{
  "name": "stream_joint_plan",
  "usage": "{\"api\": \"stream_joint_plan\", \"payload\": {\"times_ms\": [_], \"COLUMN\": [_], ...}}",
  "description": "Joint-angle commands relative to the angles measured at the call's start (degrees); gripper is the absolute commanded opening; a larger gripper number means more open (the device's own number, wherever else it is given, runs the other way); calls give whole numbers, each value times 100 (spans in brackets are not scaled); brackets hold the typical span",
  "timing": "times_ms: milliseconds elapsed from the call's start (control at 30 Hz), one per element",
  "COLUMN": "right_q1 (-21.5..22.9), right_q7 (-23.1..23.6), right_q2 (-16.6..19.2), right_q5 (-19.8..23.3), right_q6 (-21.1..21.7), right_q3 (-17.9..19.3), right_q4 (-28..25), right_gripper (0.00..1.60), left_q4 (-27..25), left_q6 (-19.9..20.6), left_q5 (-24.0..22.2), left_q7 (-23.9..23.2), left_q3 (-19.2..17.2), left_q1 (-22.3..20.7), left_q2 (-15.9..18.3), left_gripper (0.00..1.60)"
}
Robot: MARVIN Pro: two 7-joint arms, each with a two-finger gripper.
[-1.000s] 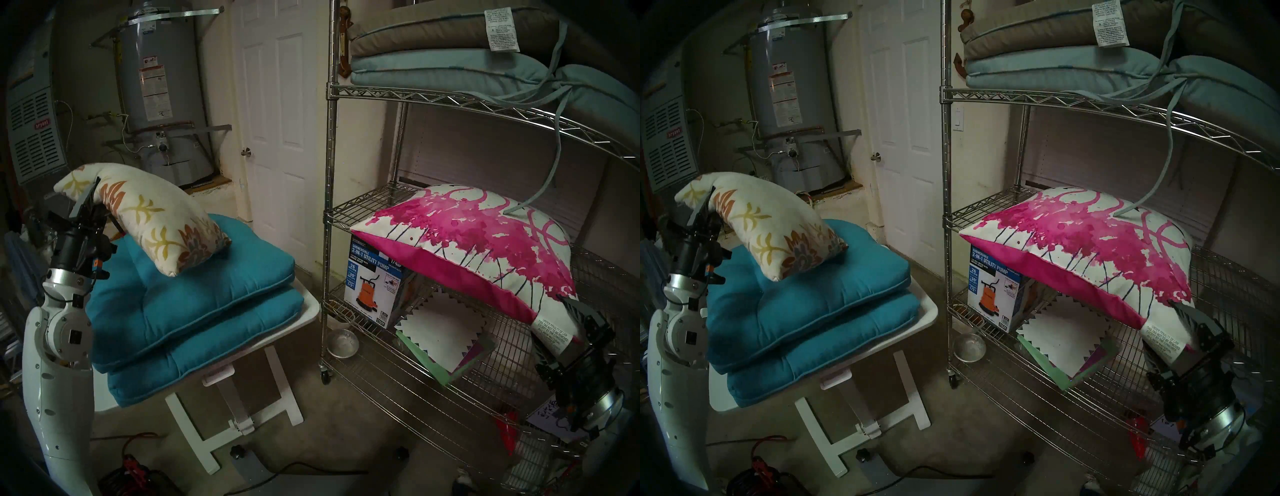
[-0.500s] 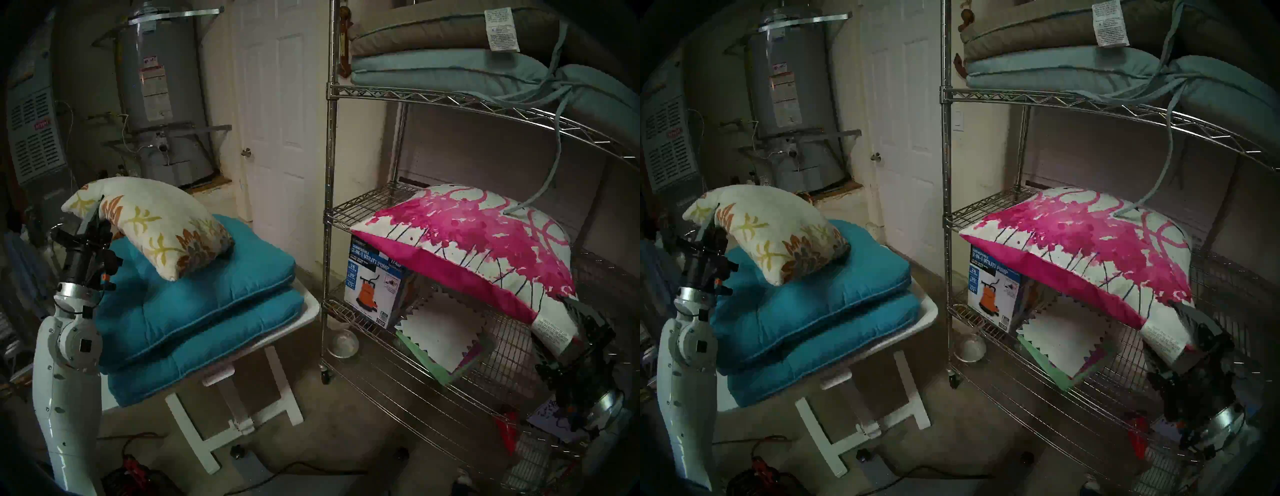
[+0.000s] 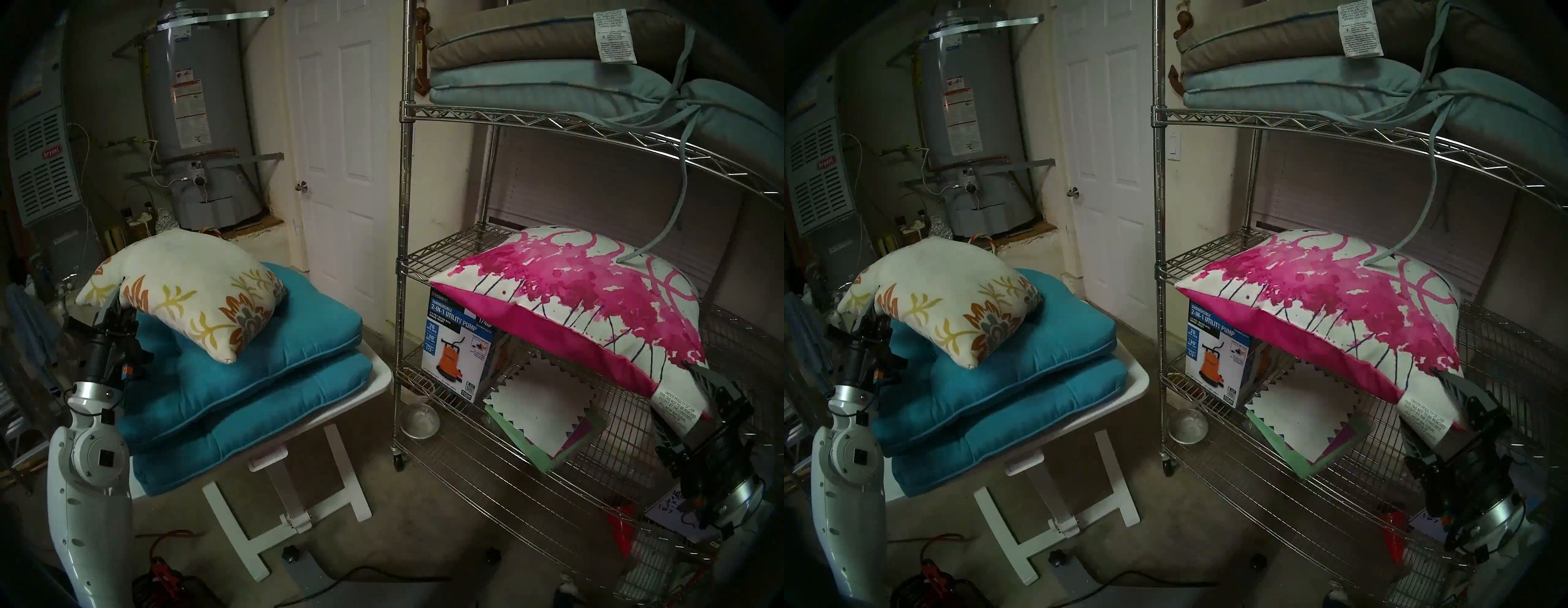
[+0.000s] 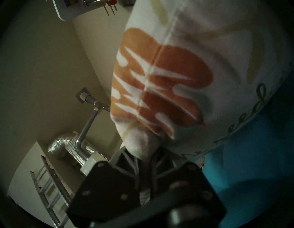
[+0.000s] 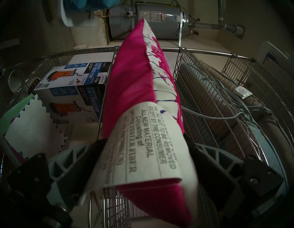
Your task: Take cushion off the shelf
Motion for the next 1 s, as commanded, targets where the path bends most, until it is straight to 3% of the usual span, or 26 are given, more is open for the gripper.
{"api": "stream_joint_plan", "payload": {"times_ms": [0, 400, 633, 833, 933, 967], "right_q1": [11, 27, 35, 41, 46, 47], "right_q7": [-8, 8, 18, 25, 29, 31], "right_q2": [8, -6, -18, -26, -31, -32], "right_q5": [-7, -9, -13, -15, -16, -16], "right_q6": [-7, -24, -31, -36, -41, -42], "right_q3": [9, 13, 16, 17, 19, 19], "right_q4": [-64, -63, -68, -70, -69, -69], "right_gripper": [160, 160, 160, 160, 160, 160], "left_q4": [-671, -1508, -1709, -1754, -1830, -1840], "left_q6": [254, 1537, 2413, 2624, 2989, 3003], "left_q5": [-645, -2005, -2219, -2205, -2031, -2060], "left_q7": [-312, -904, -1262, -1442, -1497, -1613], "left_q3": [-138, -525, -730, -711, -601, -580], "left_q1": [538, 459, 496, 525, 459, 475], "left_q2": [-548, -1328, -1367, -1361, -1370, -1305], "left_gripper": [0, 0, 0, 0, 0, 17]}}
